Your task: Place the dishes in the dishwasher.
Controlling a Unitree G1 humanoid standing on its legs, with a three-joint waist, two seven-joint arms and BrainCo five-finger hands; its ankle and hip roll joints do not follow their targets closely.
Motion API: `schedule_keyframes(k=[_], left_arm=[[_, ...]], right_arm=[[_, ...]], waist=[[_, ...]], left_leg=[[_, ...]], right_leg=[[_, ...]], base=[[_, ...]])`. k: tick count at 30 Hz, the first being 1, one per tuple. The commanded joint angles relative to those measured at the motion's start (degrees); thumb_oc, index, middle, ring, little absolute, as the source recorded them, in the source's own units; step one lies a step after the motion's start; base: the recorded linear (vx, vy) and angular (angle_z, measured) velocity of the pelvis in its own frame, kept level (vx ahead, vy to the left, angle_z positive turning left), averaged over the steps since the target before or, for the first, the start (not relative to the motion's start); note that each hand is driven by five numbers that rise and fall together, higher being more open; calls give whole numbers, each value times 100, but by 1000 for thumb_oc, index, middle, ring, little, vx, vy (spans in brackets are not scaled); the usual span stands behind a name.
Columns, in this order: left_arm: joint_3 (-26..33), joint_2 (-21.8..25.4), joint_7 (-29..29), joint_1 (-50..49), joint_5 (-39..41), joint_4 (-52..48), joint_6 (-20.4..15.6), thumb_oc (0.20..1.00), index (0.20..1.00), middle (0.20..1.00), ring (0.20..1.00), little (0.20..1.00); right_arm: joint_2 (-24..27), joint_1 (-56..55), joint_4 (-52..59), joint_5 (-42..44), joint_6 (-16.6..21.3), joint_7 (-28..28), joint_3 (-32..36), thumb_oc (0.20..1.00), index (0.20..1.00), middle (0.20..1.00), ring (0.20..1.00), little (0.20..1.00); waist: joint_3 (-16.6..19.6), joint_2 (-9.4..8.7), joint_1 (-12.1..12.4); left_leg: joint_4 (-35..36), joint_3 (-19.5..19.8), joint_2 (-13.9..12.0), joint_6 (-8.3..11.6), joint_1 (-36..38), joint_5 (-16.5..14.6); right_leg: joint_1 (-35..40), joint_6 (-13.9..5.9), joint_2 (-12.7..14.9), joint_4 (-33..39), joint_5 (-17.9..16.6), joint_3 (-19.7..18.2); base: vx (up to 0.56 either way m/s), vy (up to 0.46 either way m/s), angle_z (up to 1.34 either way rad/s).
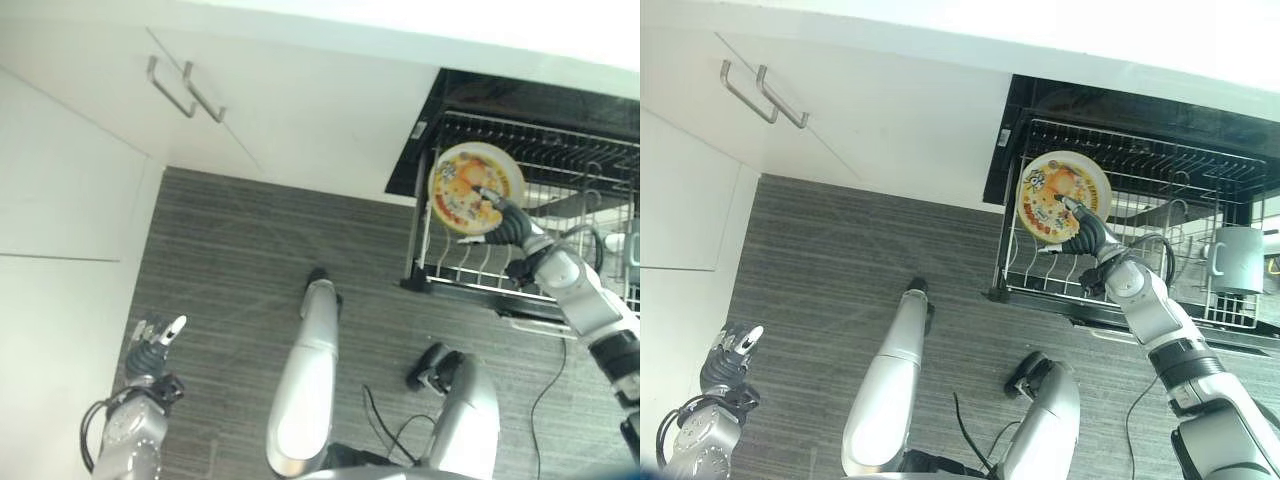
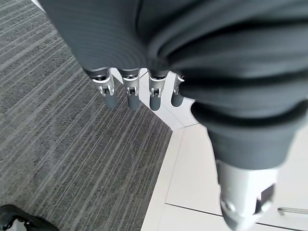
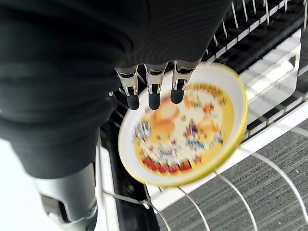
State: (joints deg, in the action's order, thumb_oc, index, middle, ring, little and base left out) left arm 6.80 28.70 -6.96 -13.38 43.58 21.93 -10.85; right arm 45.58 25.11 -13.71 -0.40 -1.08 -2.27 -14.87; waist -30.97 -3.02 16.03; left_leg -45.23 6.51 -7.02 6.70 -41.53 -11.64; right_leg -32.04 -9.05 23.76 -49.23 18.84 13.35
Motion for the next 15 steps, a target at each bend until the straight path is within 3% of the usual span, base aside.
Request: schedule_keyframes(k=[1,2,8,11,15], left_arm=[[299,113,-197,-366,-252,-117,-77,1000,1000,1000,1000,1000],[371,44,-245,-382,-312,-91,-61,1000,1000,1000,1000,1000],[466,-63,-455,-307,-343,-100,-27,1000,1000,1000,1000,1000],[520,-167,-575,-301,-359,-52,-75,1000,1000,1000,1000,1000],[483,-246,-786,-252,-350,6,-133,1000,1000,1000,1000,1000]], right_arm=[[179,105,9,502,-68,-84,371,1000,1000,1000,1000,1000],[149,-303,562,627,-120,-35,775,1000,1000,1000,1000,1000],[-155,-1049,1308,1325,-384,94,1482,1000,1000,1000,1000,1000],[-479,-1545,1792,1602,-311,188,1896,1000,1000,1000,1000,1000],[-779,-2030,2081,1921,-214,235,2041,1000,1000,1000,1000,1000]], waist=[[119,39,56],[121,-88,-29],[215,-320,-258],[323,-459,-459],[436,-515,-649]], left_leg=[[-62,-143,-34,-395,285,-1],[275,-199,-127,-370,578,101],[1181,-372,-276,-336,1127,543],[1615,-520,-378,-272,1473,662],[2045,-712,-445,-233,1823,804]], right_leg=[[-147,338,-263,-92,-571,66],[156,297,-329,257,-683,102],[790,280,-520,1359,-1144,229],[1192,241,-682,2065,-1369,265],[1508,177,-828,2653,-1590,232]], base=[[72,16,-15],[64,11,-10],[-17,13,-14],[-17,-12,-17],[-40,5,-20]])
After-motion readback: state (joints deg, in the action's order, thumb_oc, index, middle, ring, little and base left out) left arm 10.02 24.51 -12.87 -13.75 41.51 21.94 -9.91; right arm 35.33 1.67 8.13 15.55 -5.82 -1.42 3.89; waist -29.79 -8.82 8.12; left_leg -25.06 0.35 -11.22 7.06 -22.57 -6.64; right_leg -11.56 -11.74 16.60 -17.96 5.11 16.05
